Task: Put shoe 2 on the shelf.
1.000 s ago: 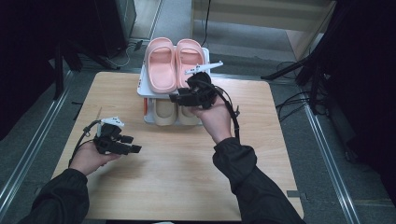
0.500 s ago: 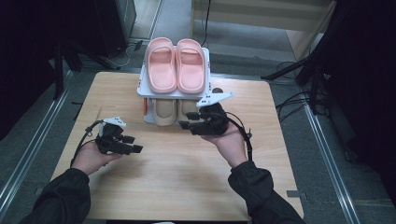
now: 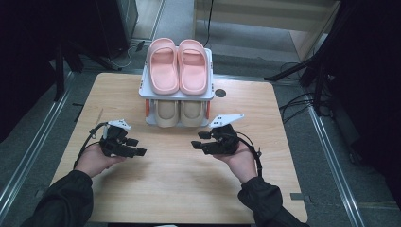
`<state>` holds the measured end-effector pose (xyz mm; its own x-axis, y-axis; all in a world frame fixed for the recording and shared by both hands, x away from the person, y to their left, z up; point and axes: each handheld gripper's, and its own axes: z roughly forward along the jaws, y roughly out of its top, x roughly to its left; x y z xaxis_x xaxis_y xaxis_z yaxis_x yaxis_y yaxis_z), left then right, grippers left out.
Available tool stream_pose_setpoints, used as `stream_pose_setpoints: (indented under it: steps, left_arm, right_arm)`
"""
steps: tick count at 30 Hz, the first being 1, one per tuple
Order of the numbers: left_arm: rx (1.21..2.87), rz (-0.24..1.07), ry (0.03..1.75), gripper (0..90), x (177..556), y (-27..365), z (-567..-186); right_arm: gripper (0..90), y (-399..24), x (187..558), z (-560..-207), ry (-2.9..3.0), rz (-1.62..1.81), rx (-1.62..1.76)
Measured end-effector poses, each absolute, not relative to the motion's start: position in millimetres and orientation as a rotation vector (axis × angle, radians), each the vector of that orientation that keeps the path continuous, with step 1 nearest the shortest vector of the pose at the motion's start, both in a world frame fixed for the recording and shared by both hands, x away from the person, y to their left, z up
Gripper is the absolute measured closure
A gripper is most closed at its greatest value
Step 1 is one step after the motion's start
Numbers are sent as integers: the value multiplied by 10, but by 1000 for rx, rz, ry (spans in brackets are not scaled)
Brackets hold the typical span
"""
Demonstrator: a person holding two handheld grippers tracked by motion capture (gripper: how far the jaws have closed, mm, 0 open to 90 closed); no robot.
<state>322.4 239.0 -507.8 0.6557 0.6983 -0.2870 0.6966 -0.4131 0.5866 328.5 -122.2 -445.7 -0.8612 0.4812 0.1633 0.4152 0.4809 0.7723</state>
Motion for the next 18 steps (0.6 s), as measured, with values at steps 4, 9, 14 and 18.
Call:
stream_pose_setpoints:
  steps: [4,9,14,18]
  left_arm:
    - [2183,2,1067,365,3224,2364,-5073]
    - [2197,-7,1042,365,3236,2316,-5062]
    - [2206,-18,1013,364,3231,2262,-5030]
    - [2200,-29,981,364,3204,2204,-4993]
  right_arm:
    - [517,-1252,3264,-4545,2640,1361,798]
    - [489,-1247,3204,-4656,2658,1314,797]
    - [489,-1232,3140,-4764,2678,1317,789]
    - [487,-1218,3123,-4823,2684,1295,797]
